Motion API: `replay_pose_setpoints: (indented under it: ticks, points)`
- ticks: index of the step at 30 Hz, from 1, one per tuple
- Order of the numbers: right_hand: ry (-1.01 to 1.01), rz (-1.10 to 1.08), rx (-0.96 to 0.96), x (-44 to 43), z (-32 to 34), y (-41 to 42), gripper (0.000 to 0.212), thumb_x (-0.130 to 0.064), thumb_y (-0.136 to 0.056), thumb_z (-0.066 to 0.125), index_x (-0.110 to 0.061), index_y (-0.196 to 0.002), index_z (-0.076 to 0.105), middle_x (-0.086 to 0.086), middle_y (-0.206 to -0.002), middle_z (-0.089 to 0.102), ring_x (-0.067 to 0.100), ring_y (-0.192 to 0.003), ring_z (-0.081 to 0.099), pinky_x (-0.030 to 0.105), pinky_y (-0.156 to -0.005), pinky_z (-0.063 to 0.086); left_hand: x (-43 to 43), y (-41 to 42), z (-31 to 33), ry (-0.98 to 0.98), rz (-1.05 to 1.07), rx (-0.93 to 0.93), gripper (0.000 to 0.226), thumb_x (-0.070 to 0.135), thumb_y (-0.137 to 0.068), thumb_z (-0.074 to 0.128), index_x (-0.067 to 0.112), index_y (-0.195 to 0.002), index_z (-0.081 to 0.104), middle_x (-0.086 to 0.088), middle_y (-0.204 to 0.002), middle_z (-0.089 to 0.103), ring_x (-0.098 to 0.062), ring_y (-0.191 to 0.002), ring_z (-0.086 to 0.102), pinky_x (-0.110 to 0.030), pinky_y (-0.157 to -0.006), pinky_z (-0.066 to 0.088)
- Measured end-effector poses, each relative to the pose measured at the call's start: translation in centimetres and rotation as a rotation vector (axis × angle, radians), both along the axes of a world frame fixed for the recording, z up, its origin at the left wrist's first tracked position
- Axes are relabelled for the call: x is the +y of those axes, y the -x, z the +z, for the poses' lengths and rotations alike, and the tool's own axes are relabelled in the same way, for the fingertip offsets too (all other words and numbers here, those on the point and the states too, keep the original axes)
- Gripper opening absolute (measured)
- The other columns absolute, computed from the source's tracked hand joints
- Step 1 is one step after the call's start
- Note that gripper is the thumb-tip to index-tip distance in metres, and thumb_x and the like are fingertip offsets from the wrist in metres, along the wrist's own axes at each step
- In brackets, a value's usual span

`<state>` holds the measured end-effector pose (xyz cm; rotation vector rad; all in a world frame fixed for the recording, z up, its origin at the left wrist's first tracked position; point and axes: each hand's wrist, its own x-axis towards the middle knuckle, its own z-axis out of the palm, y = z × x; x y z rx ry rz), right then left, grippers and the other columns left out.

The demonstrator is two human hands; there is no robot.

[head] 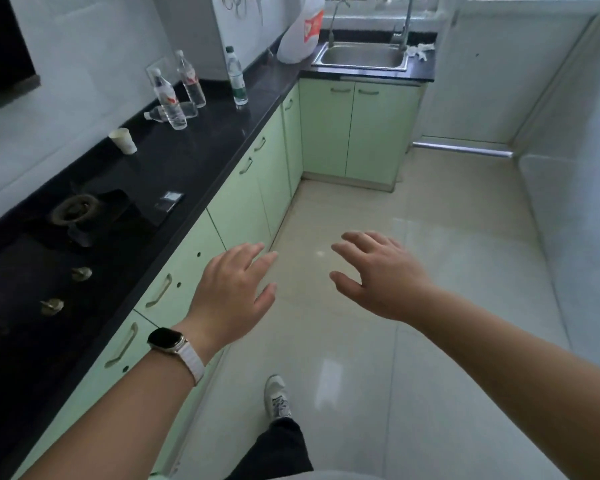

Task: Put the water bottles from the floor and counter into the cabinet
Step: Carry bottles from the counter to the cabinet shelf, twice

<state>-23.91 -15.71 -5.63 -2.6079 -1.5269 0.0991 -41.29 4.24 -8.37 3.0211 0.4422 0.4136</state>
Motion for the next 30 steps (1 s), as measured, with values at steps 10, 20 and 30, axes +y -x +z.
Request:
replay_pose_setpoints:
  ticks: [10,20,30]
  points:
    - [0.044,-0.076,-0.048,10.9,0.4,-7.3,0.066,-0.063,-0.089,0.026,-0.024,-0.136,0.052,0.004,-0.142,0.052,0.029,-0.13,0.046,0.039,-0.105,0.036,12.1,-9.3,-0.6,0.044,-0.092,-0.036,0.051,0.043,-0.089,0.045,0.017,-0.129,0.063,-0.009,-0.133,0.061,-0.03,-0.124,0.055,-0.048,-0.099,0.044]
    - [0.042,-0.071,-0.062,23.1,-0.6,-11.4,0.064,-0.061,-0.09,0.029,-0.022,-0.136,0.052,0.005,-0.14,0.053,0.03,-0.129,0.047,0.04,-0.104,0.037,24.6,-14.6,-1.6,0.079,-0.097,-0.005,0.052,0.042,-0.09,0.045,0.017,-0.132,0.061,-0.009,-0.135,0.06,-0.031,-0.127,0.054,-0.05,-0.104,0.041]
    - [-0.028,-0.1,-0.047,28.2,-2.0,-19.3,0.06,-0.059,-0.09,0.035,-0.021,-0.131,0.057,0.006,-0.135,0.058,0.032,-0.124,0.052,0.041,-0.1,0.041,29.3,-21.8,-1.6,0.102,-0.087,-0.003,0.05,0.041,-0.091,0.045,0.019,-0.134,0.059,-0.007,-0.137,0.058,-0.028,-0.129,0.051,-0.05,-0.105,0.04]
